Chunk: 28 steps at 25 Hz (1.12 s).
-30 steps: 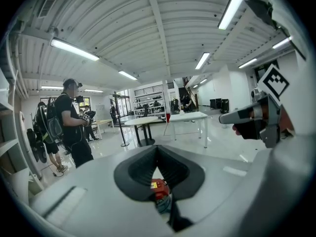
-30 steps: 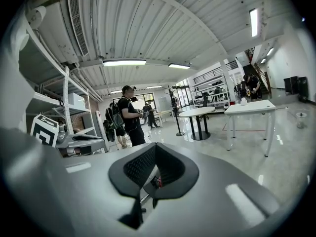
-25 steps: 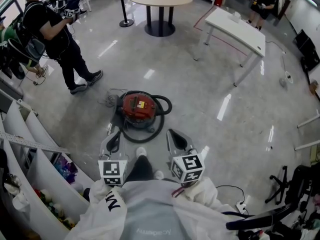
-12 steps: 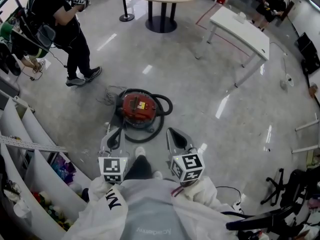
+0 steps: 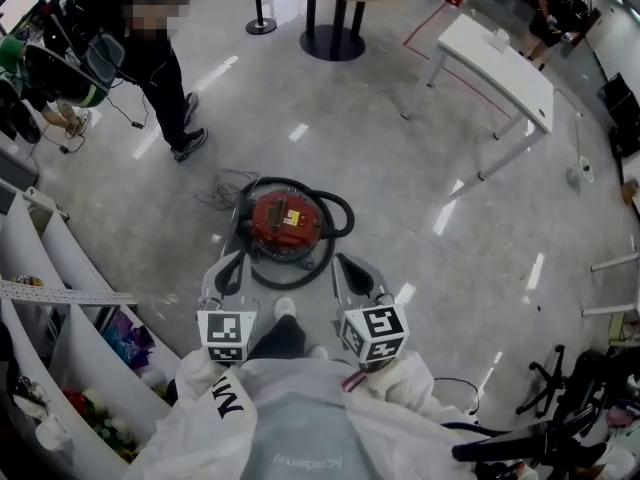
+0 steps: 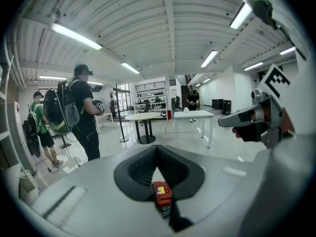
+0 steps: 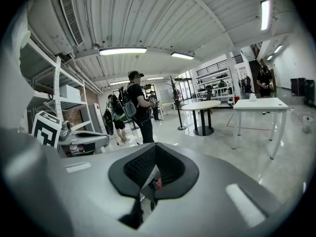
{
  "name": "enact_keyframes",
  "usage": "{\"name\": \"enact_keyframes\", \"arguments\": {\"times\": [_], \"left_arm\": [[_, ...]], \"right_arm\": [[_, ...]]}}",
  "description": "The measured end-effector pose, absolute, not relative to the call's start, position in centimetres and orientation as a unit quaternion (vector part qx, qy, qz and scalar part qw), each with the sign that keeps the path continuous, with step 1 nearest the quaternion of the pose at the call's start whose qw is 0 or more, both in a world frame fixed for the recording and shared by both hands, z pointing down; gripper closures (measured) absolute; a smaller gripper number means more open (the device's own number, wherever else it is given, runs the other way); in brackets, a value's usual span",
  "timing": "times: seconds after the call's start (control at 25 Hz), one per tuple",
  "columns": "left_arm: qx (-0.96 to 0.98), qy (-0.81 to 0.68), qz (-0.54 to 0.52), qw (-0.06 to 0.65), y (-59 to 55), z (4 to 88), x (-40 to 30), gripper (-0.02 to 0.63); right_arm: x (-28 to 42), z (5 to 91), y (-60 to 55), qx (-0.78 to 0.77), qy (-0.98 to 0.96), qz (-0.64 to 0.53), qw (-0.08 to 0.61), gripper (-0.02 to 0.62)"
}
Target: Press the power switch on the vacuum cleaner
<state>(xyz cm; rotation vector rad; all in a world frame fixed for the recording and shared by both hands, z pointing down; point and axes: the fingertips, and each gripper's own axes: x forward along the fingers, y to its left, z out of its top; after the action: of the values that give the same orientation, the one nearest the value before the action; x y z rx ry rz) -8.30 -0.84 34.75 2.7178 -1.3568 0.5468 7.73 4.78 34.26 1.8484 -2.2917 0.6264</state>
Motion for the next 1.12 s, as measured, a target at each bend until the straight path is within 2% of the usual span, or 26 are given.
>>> {"name": "enact_keyframes", "arguments": {"times": [1.12], "left_arm": [[0.889,-0.426,0.157,0.050,-10.3,35.7,-11.5,0.606]], "right_arm": [[4.6,34.2,-3.8,0.628,-0.746,0.201,0.098,0.595]]}}
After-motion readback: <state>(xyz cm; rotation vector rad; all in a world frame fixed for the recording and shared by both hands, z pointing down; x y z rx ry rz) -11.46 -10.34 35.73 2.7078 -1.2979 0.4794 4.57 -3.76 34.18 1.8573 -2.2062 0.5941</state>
